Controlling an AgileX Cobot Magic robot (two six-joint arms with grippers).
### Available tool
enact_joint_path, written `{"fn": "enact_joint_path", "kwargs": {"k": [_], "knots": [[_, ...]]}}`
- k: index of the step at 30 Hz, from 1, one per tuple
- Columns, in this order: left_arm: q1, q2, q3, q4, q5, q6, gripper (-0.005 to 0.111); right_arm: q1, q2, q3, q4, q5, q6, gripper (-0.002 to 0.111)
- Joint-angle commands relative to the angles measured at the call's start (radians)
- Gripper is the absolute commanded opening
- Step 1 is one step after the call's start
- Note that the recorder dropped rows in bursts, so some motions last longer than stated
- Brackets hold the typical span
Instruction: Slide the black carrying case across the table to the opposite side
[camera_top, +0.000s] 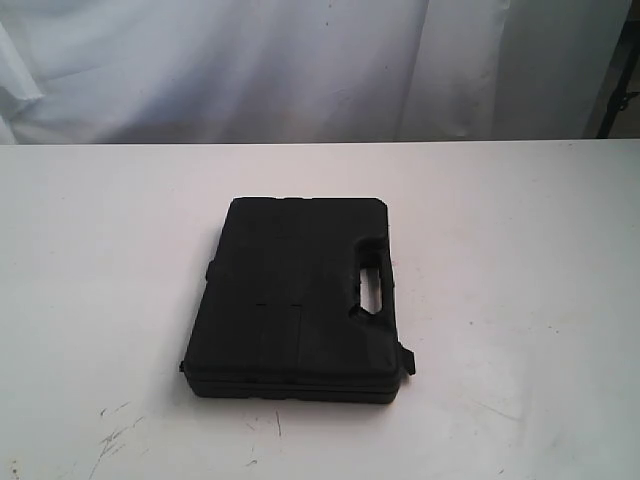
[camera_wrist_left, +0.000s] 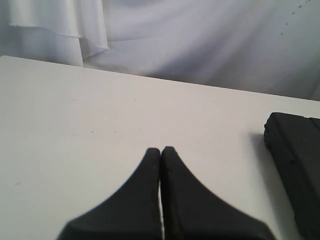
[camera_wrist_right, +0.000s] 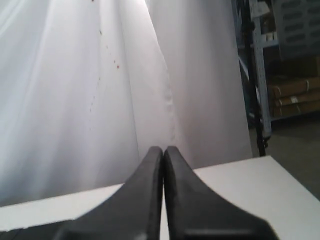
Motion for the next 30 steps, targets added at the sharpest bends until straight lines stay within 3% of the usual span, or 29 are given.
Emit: {"fn": "enact_joint_path", "kwargs": {"k": [1, 14, 21, 30], "knots": [[0.002, -0.005, 0.005, 0.004, -0.005, -0.005, 0.000, 0.004, -0.001, 0.004, 0.000, -0.143, 0.000, 0.000], [0.002, -0.005, 0.005, 0.004, -0.005, -0.005, 0.000, 0.004, -0.001, -0.020, -0.004, -0.179, 0.000, 0.000], [0.002, -0.005, 0.005, 0.004, -0.005, -0.005, 0.000, 0.004, 0.002, -0.136, -0.004, -0.025, 0.000, 0.000], [0.002, -0.005, 0.005, 0.004, -0.005, -0.005, 0.000, 0.004, 0.183, -0.268, -0.004, 0.097, -0.007, 0.000]]}}
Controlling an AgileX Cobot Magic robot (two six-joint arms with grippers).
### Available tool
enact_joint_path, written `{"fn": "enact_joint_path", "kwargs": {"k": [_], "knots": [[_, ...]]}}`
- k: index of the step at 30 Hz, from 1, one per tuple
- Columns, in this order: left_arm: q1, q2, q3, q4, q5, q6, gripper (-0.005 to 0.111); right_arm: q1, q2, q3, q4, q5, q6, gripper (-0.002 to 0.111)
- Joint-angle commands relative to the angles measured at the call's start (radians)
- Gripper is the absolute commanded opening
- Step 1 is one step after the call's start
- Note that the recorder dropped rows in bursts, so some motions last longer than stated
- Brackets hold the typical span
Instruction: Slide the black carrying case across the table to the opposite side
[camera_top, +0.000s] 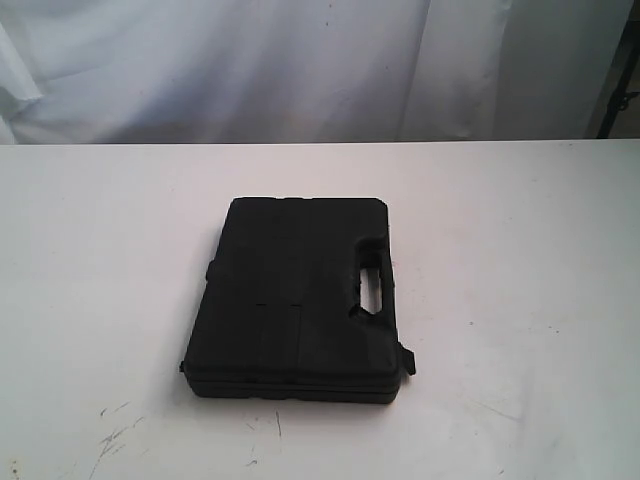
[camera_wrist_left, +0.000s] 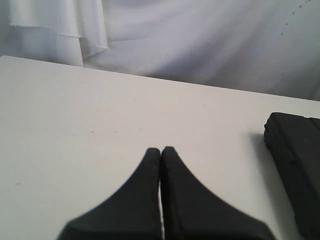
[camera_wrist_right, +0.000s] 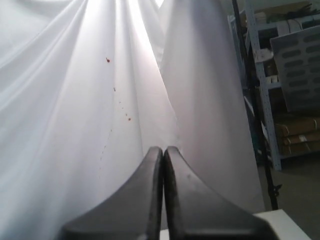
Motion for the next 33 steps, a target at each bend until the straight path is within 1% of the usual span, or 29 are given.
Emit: {"fn": "enact_joint_path", "kwargs": {"k": [1, 6, 13, 17, 20, 25, 28, 31, 33], "knots": [[0.002, -0.005, 0.005, 0.004, -0.005, -0.005, 0.000, 0.004, 0.114, -0.075, -0.004, 0.112, -0.007, 0.000], [0.002, -0.005, 0.005, 0.004, -0.005, -0.005, 0.000, 0.008, 0.265, -0.145, -0.004, 0.201, -0.007, 0.000], [0.002, -0.005, 0.005, 0.004, -0.005, -0.005, 0.000, 0.046, 0.502, -0.258, 0.021, 0.452, -0.019, 0.000], [0.002, -0.005, 0.005, 0.004, -0.005, -0.005, 0.000, 0.082, 0.655, -0.320, 0.092, 0.583, -0.127, 0.000], [0.002, -0.005, 0.005, 0.004, -0.005, -0.005, 0.000, 0.101, 0.758, -0.344, 0.176, 0.637, -0.220, 0.000], [0.002, -0.005, 0.005, 0.004, -0.005, -0.005, 0.000, 0.112, 0.884, -0.358, 0.323, 0.668, -0.283, 0.000], [0.002, -0.005, 0.005, 0.004, -0.005, -0.005, 0.000, 0.112, 0.913, -0.358, 0.422, 0.668, -0.347, 0.000], [0.002, -0.005, 0.005, 0.004, -0.005, -0.005, 0.000, 0.112, 0.915, -0.358, 0.478, 0.613, -0.359, 0.000], [0.002, -0.005, 0.005, 0.004, -0.005, -0.005, 0.000, 0.112, 0.915, -0.358, 0.522, 0.534, -0.359, 0.000]]}}
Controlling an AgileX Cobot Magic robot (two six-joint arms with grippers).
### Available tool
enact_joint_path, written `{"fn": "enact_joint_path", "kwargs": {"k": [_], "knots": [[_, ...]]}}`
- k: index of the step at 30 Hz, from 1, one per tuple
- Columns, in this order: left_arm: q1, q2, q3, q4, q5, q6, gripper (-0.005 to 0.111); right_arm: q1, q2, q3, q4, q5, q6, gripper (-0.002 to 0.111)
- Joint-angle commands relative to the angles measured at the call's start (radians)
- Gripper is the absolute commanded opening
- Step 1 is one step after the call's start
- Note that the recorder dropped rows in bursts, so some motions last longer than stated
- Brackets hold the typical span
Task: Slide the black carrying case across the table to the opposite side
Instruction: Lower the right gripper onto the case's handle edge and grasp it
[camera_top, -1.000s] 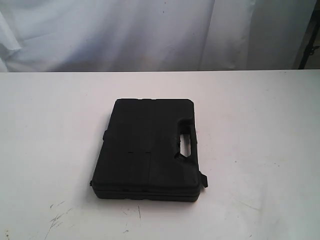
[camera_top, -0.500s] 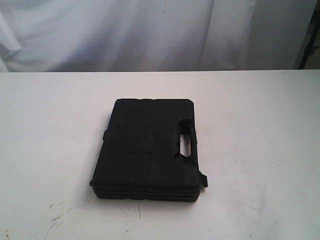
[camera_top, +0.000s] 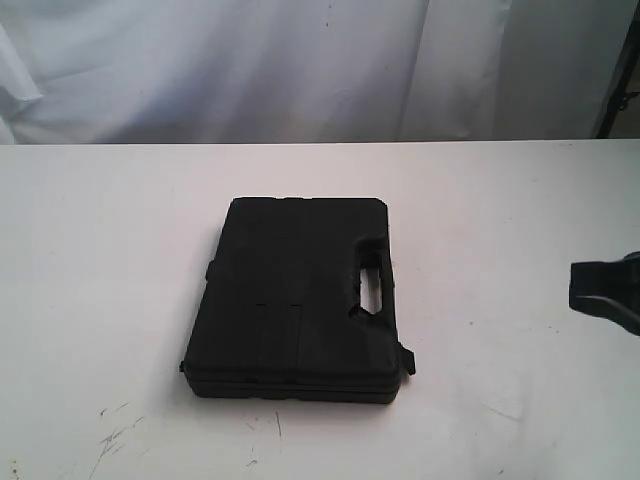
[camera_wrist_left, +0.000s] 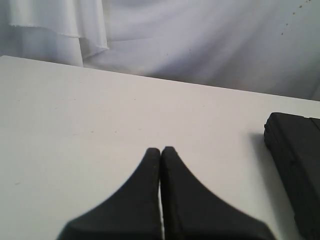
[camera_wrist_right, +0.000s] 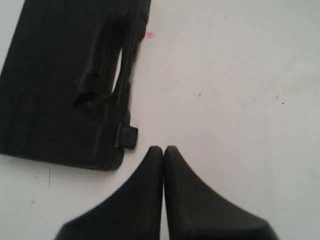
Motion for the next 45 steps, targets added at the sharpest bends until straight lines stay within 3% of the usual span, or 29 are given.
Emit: {"fn": "enact_joint_path", "kwargs": {"k": [1, 9, 15, 22, 37, 41, 45], "knots": [[0.002, -0.005, 0.005, 0.004, -0.005, -0.005, 0.000, 0.002, 0.002, -0.009, 0.104, -0.151, -0.016, 0.000], [0.002, -0.005, 0.005, 0.004, -0.005, -0.005, 0.000, 0.002, 0.023, -0.033, 0.184, -0.224, -0.118, 0.000], [0.002, -0.005, 0.005, 0.004, -0.005, -0.005, 0.000, 0.002, 0.166, -0.186, 0.177, -0.067, -0.116, 0.000], [0.002, -0.005, 0.005, 0.004, -0.005, -0.005, 0.000, 0.012, 0.349, -0.364, 0.019, 0.054, 0.056, 0.000], [0.002, -0.005, 0.005, 0.004, -0.005, -0.005, 0.000, 0.323, 0.713, -0.674, -0.421, 0.178, 0.558, 0.000], [0.002, -0.005, 0.005, 0.004, -0.005, -0.005, 0.000, 0.359, 0.811, -0.755, -0.476, 0.202, 0.639, 0.008], [0.002, -0.005, 0.005, 0.004, -0.005, -0.005, 0.000, 0.372, 0.891, -0.813, -0.472, 0.206, 0.665, 0.023]]}}
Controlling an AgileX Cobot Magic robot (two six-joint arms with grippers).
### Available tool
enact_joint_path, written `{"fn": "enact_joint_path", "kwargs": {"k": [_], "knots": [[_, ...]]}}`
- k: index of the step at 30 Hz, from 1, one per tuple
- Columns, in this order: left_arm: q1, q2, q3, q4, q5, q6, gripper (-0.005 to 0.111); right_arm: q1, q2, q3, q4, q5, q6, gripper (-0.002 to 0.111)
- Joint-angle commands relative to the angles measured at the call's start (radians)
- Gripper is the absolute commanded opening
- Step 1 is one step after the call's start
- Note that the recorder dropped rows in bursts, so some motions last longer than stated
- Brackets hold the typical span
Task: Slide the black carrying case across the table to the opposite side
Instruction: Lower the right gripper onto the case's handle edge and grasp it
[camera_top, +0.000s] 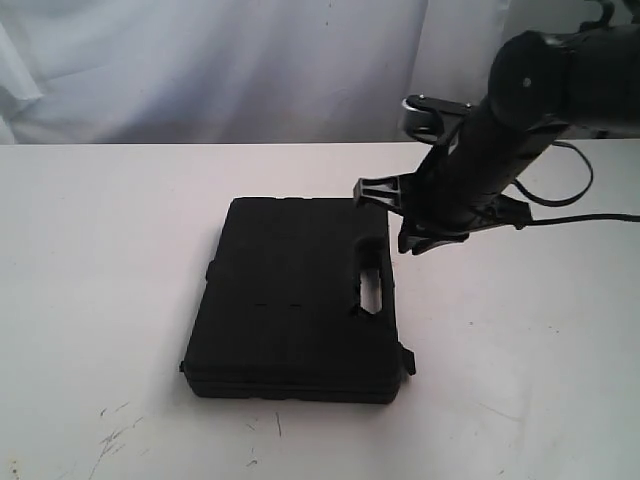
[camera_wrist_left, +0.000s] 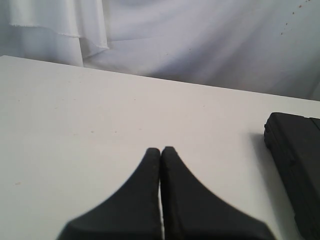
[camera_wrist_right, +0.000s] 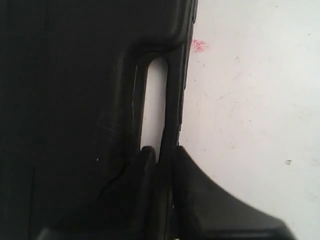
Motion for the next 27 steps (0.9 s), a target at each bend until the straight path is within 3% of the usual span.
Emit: {"fn": "enact_joint_path", "kwargs": {"k": [1, 6, 12, 21, 27], "knots": [[0.002, -0.005, 0.005, 0.004, -0.005, -0.005, 0.000, 0.014, 0.082, -0.067, -0.021, 0.010, 0.037, 0.027], [0.002, -0.005, 0.005, 0.004, -0.005, -0.005, 0.000, 0.014, 0.154, -0.131, -0.023, 0.014, 0.035, 0.049], [0.002, -0.005, 0.005, 0.004, -0.005, -0.005, 0.000, 0.014, 0.231, -0.188, -0.027, 0.026, 0.035, 0.049], [0.002, -0.005, 0.005, 0.004, -0.005, -0.005, 0.000, 0.032, 0.316, -0.195, -0.072, 0.063, 0.080, 0.042], [0.002, -0.005, 0.005, 0.004, -0.005, -0.005, 0.000, 0.038, 0.321, -0.195, -0.081, 0.079, 0.074, 0.021]]}}
